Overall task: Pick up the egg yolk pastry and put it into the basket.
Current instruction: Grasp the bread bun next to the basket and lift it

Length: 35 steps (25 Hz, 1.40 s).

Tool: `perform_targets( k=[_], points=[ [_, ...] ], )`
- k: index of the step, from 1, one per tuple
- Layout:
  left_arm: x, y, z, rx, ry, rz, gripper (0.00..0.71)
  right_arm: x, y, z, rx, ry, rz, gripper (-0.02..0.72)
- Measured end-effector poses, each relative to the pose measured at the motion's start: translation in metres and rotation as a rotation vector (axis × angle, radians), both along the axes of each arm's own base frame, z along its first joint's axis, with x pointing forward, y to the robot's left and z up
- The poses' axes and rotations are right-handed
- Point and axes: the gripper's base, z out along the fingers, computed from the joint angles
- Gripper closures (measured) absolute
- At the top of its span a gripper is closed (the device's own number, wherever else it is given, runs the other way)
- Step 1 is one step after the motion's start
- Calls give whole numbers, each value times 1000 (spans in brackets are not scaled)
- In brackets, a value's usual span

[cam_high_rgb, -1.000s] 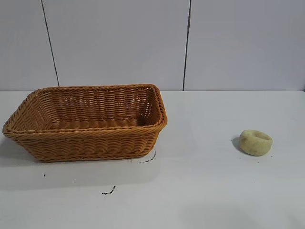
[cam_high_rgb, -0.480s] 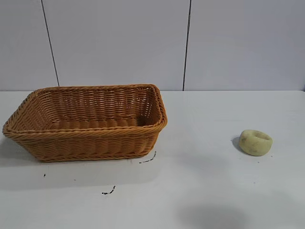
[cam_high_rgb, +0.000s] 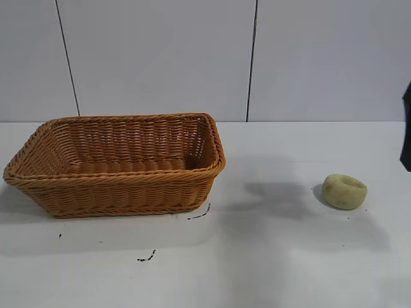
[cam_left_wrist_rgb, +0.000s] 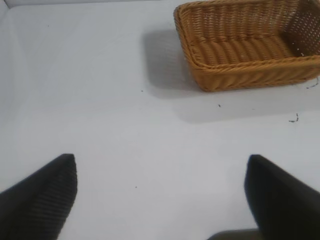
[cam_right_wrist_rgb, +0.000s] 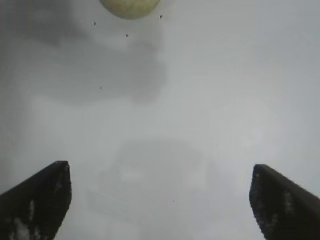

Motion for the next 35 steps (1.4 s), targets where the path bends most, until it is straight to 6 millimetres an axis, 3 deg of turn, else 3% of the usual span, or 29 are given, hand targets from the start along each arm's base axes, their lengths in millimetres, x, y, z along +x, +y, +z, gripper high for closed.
perform_targets(
  k=[4, 10, 16, 28, 32, 34, 35],
  points=[
    [0, 0, 0, 0, 0, 0, 17, 47, 1, -17, -10, 17, 23, 8],
    [0, 0, 0, 0, 0, 0, 17, 84, 19, -29, -19, 16, 86, 8],
    [0, 0, 0, 0, 0, 0, 17, 97, 29, -47, -10, 1, 104, 8],
    [0, 0, 0, 0, 0, 0, 17, 112, 31, -120, -12, 55, 100, 8],
    [0, 0, 0, 0, 0, 0, 17, 112, 31, -124, -8, 64, 97, 8],
    [0, 0, 0, 0, 0, 0, 17, 112, 31, -125, -8, 65, 97, 46],
    [0, 0, 0, 0, 0, 0, 17, 112, 31, -125, -8, 67, 97, 104]
  ],
)
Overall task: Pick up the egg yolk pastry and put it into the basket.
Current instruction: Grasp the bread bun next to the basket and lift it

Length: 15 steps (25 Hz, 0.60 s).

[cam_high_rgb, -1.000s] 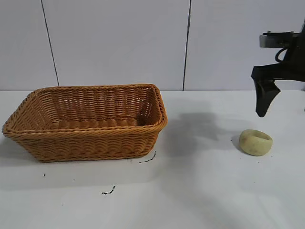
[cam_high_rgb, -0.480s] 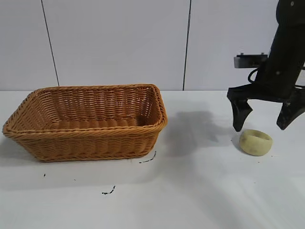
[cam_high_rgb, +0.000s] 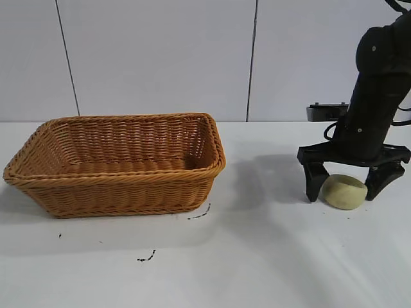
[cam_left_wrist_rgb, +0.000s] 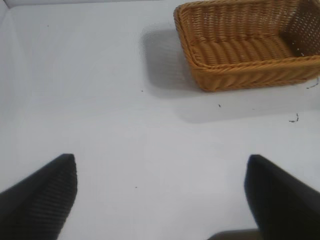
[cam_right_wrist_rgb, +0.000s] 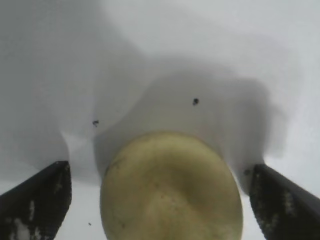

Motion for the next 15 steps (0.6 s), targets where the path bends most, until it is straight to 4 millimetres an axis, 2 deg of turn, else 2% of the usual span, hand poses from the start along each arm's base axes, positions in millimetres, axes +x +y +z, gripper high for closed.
perform_targets(
  k=[4, 5, 7, 10, 15],
  points=[
    [0, 0, 0, 0, 0, 0, 17, -1, -1, 0, -10, 14, 7, 382],
    [0, 0, 0, 0, 0, 0, 17, -1, -1, 0, -10, 18, 7, 431],
    [0, 0, 0, 0, 0, 0, 17, -2, -1, 2, -11, 30, 8, 476],
    [0, 0, 0, 0, 0, 0, 17, 0, -1, 15, -15, 48, 10, 498],
    [0, 0, 0, 0, 0, 0, 17, 14, 1, 74, -10, 3, 12, 504]
  ],
)
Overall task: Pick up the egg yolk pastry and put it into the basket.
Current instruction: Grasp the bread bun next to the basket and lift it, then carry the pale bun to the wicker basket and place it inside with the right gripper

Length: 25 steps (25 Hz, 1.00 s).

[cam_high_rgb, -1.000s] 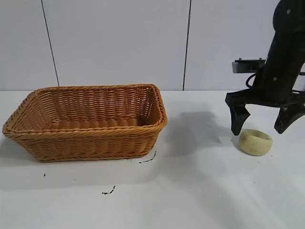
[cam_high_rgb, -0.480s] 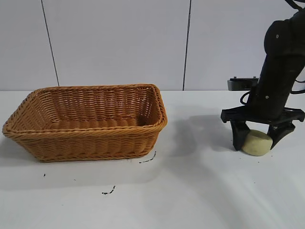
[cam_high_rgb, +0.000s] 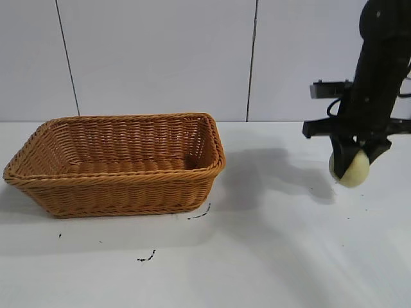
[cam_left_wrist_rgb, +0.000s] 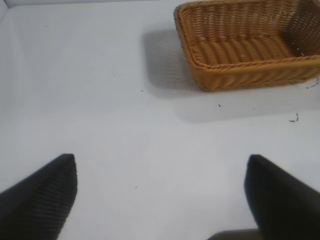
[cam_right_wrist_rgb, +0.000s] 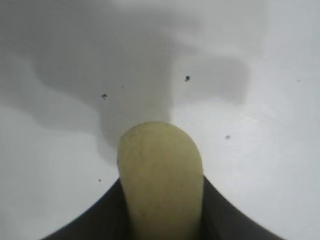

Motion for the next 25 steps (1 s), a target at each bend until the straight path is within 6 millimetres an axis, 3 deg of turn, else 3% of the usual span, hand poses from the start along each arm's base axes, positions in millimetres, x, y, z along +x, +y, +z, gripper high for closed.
perform_targets(
  k=[5, 13, 19, 25],
  points=[
    [0, 0, 0, 0, 0, 0, 17, 14, 1, 53, 6, -61, 1, 504],
    [0, 0, 0, 0, 0, 0, 17, 25, 11, 100, 16, -173, 21, 504],
    [0, 0, 0, 0, 0, 0, 17, 19, 69, 113, 39, -239, 142, 507],
    [0, 0, 0, 0, 0, 0, 17, 4, 143, 99, 60, -248, 288, 508]
  ],
)
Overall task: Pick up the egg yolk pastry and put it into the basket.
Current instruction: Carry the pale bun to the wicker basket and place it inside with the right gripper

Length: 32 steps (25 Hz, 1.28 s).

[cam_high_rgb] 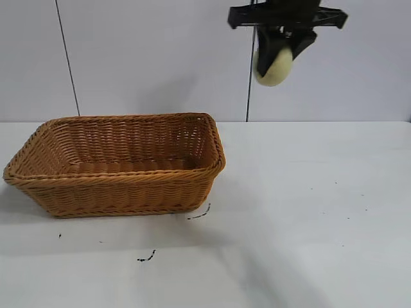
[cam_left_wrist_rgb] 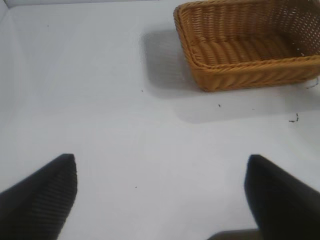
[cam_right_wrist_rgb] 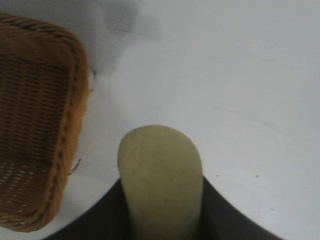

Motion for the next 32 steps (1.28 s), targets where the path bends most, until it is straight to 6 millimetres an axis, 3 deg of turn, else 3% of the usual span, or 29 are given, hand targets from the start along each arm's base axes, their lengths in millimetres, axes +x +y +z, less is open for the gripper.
perform_targets(
  k=[8, 12, 18, 21, 25, 28, 32],
  points=[
    [0, 0, 0, 0, 0, 0, 17, -20, 105, -33, 67, -105, 204, 509],
    [0, 0, 0, 0, 0, 0, 17, -17, 135, -65, 95, -146, 246, 509],
    [0, 0, 0, 0, 0, 0, 17, -8, 144, -119, 77, -124, 249, 501],
    [0, 0, 0, 0, 0, 0, 17, -7, 144, -124, 78, -116, 247, 402],
    [0, 0, 0, 0, 0, 0, 17, -7, 145, -118, 82, -122, 247, 95],
    [0, 0, 0, 0, 0, 0, 17, -8, 144, -105, 58, -93, 248, 29],
    [0, 0, 0, 0, 0, 0, 17, -8, 139, -72, 52, -82, 242, 14]
  ],
)
